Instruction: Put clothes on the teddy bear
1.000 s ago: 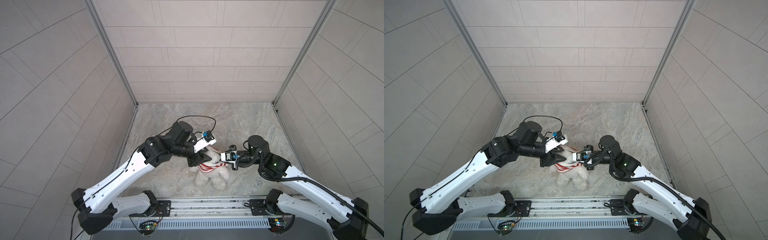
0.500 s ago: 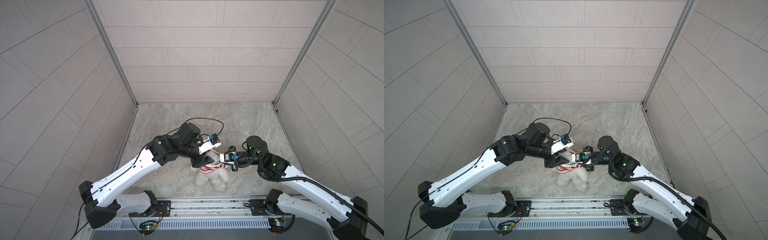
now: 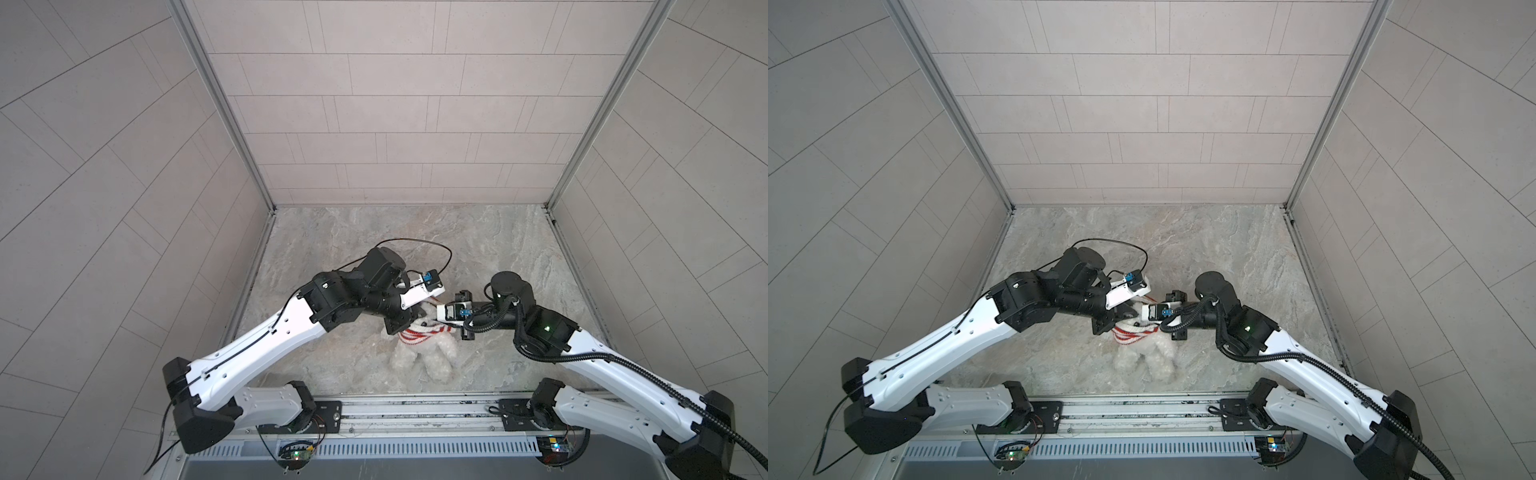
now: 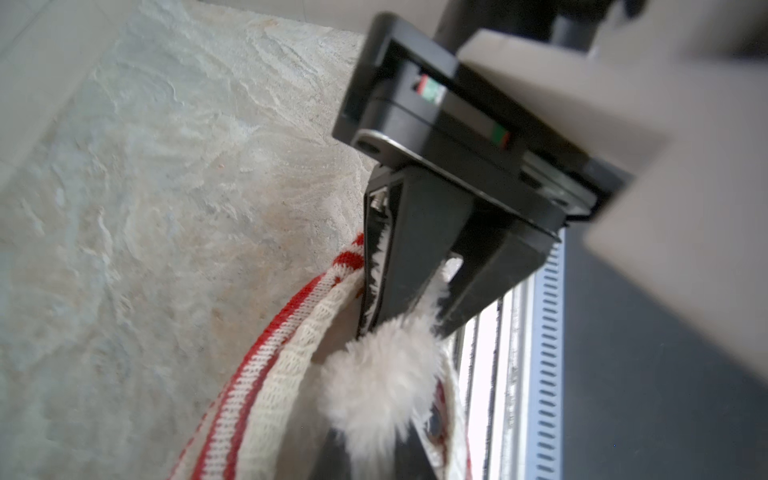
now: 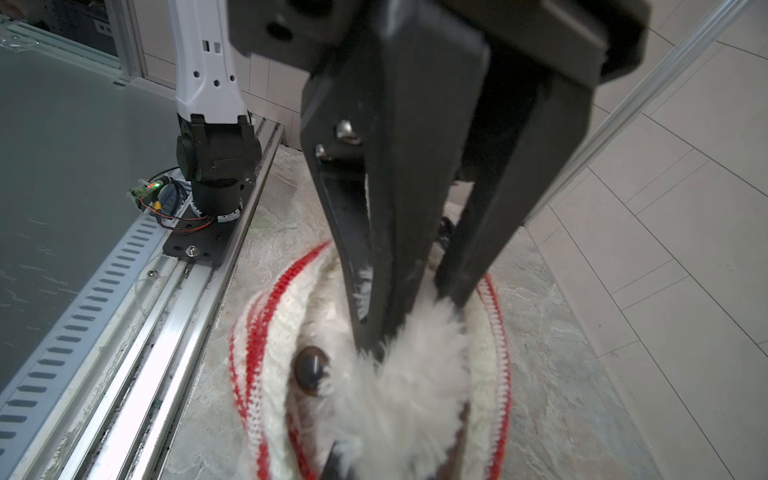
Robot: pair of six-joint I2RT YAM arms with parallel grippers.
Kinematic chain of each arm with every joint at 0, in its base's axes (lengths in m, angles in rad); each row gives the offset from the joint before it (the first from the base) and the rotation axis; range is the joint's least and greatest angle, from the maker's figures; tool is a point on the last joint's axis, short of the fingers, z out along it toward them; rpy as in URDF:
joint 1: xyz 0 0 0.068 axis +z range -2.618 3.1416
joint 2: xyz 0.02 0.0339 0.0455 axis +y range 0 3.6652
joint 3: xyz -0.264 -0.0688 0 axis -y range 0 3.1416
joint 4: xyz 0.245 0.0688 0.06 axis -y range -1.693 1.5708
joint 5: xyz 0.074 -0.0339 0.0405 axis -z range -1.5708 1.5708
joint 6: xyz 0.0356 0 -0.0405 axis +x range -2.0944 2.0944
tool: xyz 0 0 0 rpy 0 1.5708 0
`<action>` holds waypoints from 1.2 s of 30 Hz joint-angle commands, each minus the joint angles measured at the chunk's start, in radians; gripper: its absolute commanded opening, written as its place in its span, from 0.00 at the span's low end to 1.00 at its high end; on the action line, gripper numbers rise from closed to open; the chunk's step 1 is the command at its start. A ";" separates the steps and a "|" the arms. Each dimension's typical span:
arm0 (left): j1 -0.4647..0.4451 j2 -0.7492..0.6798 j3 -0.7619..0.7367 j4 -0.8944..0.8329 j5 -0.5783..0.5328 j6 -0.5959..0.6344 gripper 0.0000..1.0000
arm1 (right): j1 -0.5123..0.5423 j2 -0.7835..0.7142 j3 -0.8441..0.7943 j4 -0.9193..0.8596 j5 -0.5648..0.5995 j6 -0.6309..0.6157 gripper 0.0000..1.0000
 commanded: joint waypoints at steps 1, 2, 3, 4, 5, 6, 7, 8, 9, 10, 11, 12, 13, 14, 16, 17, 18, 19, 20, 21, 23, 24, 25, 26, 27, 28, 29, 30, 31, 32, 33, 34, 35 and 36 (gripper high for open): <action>-0.003 -0.024 -0.048 0.014 -0.023 -0.019 0.03 | 0.011 -0.044 0.002 0.162 0.026 0.015 0.00; -0.003 -0.031 -0.056 0.027 -0.025 -0.030 0.01 | 0.012 -0.045 0.001 0.171 0.043 0.022 0.00; -0.004 -0.038 -0.066 0.039 -0.036 -0.045 0.00 | 0.012 -0.044 0.000 0.181 0.063 0.033 0.00; -0.002 -0.042 -0.073 0.053 -0.056 -0.064 0.00 | 0.012 -0.044 -0.002 0.194 0.079 0.048 0.02; 0.002 -0.045 -0.080 0.067 -0.078 -0.085 0.00 | 0.011 -0.043 -0.002 0.207 0.099 0.065 0.08; 0.014 -0.045 -0.086 0.083 -0.105 -0.119 0.00 | 0.012 -0.045 -0.006 0.220 0.114 0.080 0.15; 0.039 -0.046 -0.095 0.104 -0.115 -0.164 0.00 | 0.011 -0.050 -0.014 0.231 0.133 0.090 0.21; 0.068 -0.050 -0.104 0.123 -0.100 -0.205 0.00 | 0.011 -0.058 -0.023 0.246 0.157 0.105 0.26; 0.103 -0.057 -0.119 0.149 -0.077 -0.255 0.00 | 0.010 -0.068 -0.038 0.270 0.191 0.127 0.31; 0.139 -0.070 -0.138 0.188 -0.077 -0.319 0.00 | 0.005 -0.078 -0.053 0.291 0.227 0.151 0.36; 0.169 -0.083 -0.155 0.217 -0.081 -0.379 0.00 | -0.001 -0.083 -0.060 0.304 0.258 0.179 0.39; 0.212 -0.097 -0.178 0.254 -0.075 -0.448 0.00 | -0.012 -0.085 -0.064 0.311 0.296 0.221 0.42; 0.251 -0.108 -0.206 0.289 -0.069 -0.520 0.00 | -0.024 -0.082 -0.062 0.317 0.331 0.274 0.46; 0.293 -0.121 -0.241 0.333 -0.069 -0.600 0.00 | -0.041 -0.072 -0.051 0.315 0.361 0.351 0.48; 0.347 -0.137 -0.320 0.416 -0.060 -0.728 0.00 | -0.084 -0.038 -0.012 0.271 0.368 0.482 0.49; 0.362 -0.145 -0.361 0.463 -0.060 -0.784 0.00 | -0.098 -0.017 0.002 0.247 0.360 0.520 0.49; 0.369 -0.154 -0.403 0.511 -0.067 -0.837 0.00 | -0.099 -0.004 0.005 0.234 0.360 0.540 0.51; 0.371 -0.165 -0.434 0.540 -0.088 -0.883 0.00 | -0.099 0.005 -0.002 0.246 0.349 0.561 0.51; 0.374 -0.174 -0.469 0.570 -0.107 -0.932 0.00 | -0.096 0.010 -0.016 0.261 0.333 0.591 0.52; 0.376 -0.184 -0.500 0.591 -0.125 -0.977 0.00 | -0.089 0.011 -0.033 0.278 0.331 0.634 0.54; 0.377 -0.211 -0.552 0.623 -0.167 -1.061 0.00 | -0.065 0.006 -0.061 0.288 0.338 0.711 0.57; 0.377 -0.228 -0.577 0.633 -0.189 -1.100 0.00 | -0.048 0.004 -0.073 0.286 0.344 0.753 0.58; 0.377 -0.243 -0.597 0.640 -0.203 -1.134 0.00 | -0.025 0.002 -0.079 0.269 0.361 0.786 0.60; 0.377 -0.258 -0.617 0.640 -0.220 -1.169 0.00 | 0.008 0.003 -0.078 0.232 0.403 0.818 0.63; 0.377 -0.274 -0.635 0.632 -0.241 -1.198 0.00 | 0.044 0.008 -0.073 0.186 0.437 0.837 0.64; 0.377 -0.287 -0.651 0.628 -0.253 -1.220 0.00 | 0.077 0.013 -0.068 0.152 0.455 0.855 0.64; 0.376 -0.304 -0.670 0.625 -0.266 -1.244 0.00 | 0.109 0.020 -0.068 0.130 0.468 0.881 0.64; 0.376 -0.317 -0.693 0.631 -0.272 -1.266 0.00 | 0.136 0.027 -0.076 0.128 0.475 0.914 0.64; 0.376 -0.329 -0.709 0.635 -0.276 -1.286 0.00 | 0.157 0.033 -0.090 0.140 0.478 0.947 0.64; 0.374 -0.343 -0.728 0.642 -0.283 -1.304 0.00 | 0.176 0.043 -0.108 0.162 0.480 0.979 0.64; 0.370 -0.356 -0.746 0.650 -0.290 -1.320 0.00 | 0.195 0.057 -0.121 0.190 0.487 1.006 0.64; 0.365 -0.369 -0.761 0.657 -0.298 -1.336 0.00 | 0.213 0.075 -0.122 0.210 0.496 1.021 0.64; 0.358 -0.381 -0.778 0.666 -0.307 -1.352 0.00 | 0.231 0.099 -0.155 0.237 0.502 1.032 0.63; 0.352 -0.392 -0.791 0.675 -0.317 -1.367 0.00 | 0.248 0.131 -0.164 0.266 0.506 1.040 0.63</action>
